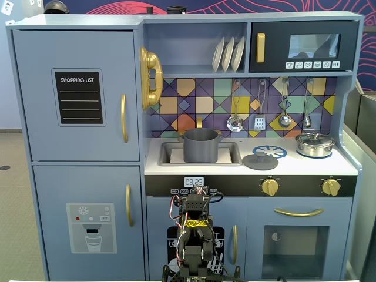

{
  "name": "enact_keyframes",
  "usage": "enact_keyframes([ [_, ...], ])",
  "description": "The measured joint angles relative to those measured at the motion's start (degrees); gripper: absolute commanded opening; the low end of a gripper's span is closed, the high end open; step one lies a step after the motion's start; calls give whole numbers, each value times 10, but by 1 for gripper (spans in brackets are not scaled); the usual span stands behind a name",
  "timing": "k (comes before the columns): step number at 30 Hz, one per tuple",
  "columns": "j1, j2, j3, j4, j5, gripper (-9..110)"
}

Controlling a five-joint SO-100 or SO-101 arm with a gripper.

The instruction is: Pick up the lid from the counter and put it on the gray recipient

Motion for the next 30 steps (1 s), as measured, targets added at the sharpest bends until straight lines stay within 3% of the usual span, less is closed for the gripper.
enact_keyframes([
  [17, 54, -2, -13, 3, -47, 0],
  [25, 60, -147, -314, 40, -60, 0],
  [30, 91, -222, -485, -49, -82, 0],
])
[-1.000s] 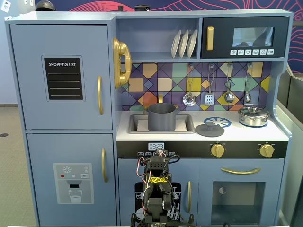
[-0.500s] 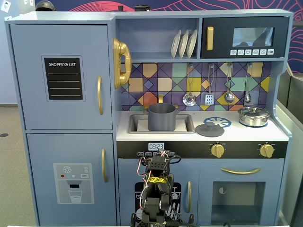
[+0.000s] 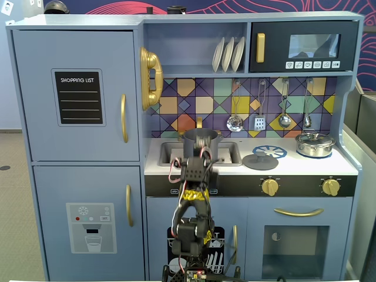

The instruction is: Pick up the lid from the counter and put it on the gray recipient

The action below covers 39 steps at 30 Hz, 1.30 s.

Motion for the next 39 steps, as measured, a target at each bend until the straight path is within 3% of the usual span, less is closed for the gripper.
enact_keyframes([
  [11, 156, -8, 120, -490, 35, 0],
  [13, 175, -23, 128, -526, 34, 2],
  [18, 216, -83, 133, -613, 33, 24],
  [22, 239, -137, 133, -668, 37, 31],
  [39, 258, -328, 131, -840, 35, 28],
])
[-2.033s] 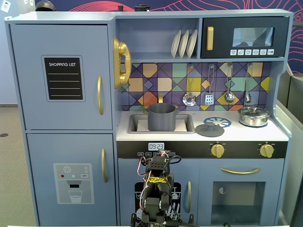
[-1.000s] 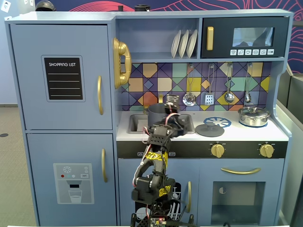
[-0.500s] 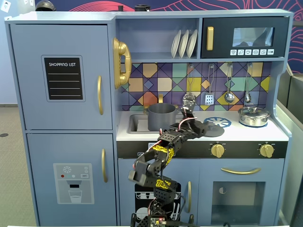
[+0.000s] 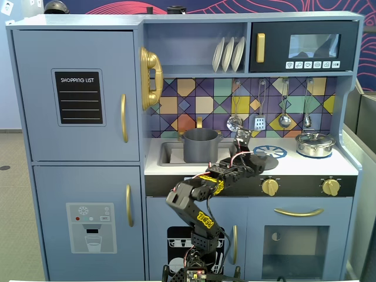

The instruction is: Pick up the lid from the counter and put it on the gray recipient

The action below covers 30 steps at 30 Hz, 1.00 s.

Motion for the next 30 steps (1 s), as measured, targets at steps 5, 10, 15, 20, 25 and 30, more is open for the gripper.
enact_keyframes([
  [5, 0, -63, -25, -33, -4, 27],
  [10, 0, -114, -58, -43, -4, 26],
  [15, 0, -151, -84, -54, -4, 25],
  [20, -3, -184, -108, -64, -4, 24],
  [25, -11, -214, -132, -70, -4, 18],
  [30, -23, -229, -140, -89, 5, 0],
])
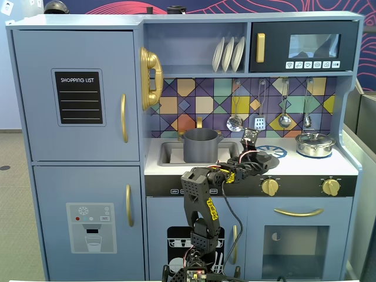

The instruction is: Pick up the lid from the counter and put it on the gray recipient

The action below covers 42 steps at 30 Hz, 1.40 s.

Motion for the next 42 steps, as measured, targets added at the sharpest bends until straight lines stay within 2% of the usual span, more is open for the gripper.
enact_keyframes([
  [15, -17, 13, -2, -3, -2, 0],
  [23, -57, 88, -76, 98, -27, 0],
  [34, -171, 202, -115, 215, -42, 0],
  [42, -245, 222, -115, 227, -25, 0],
])
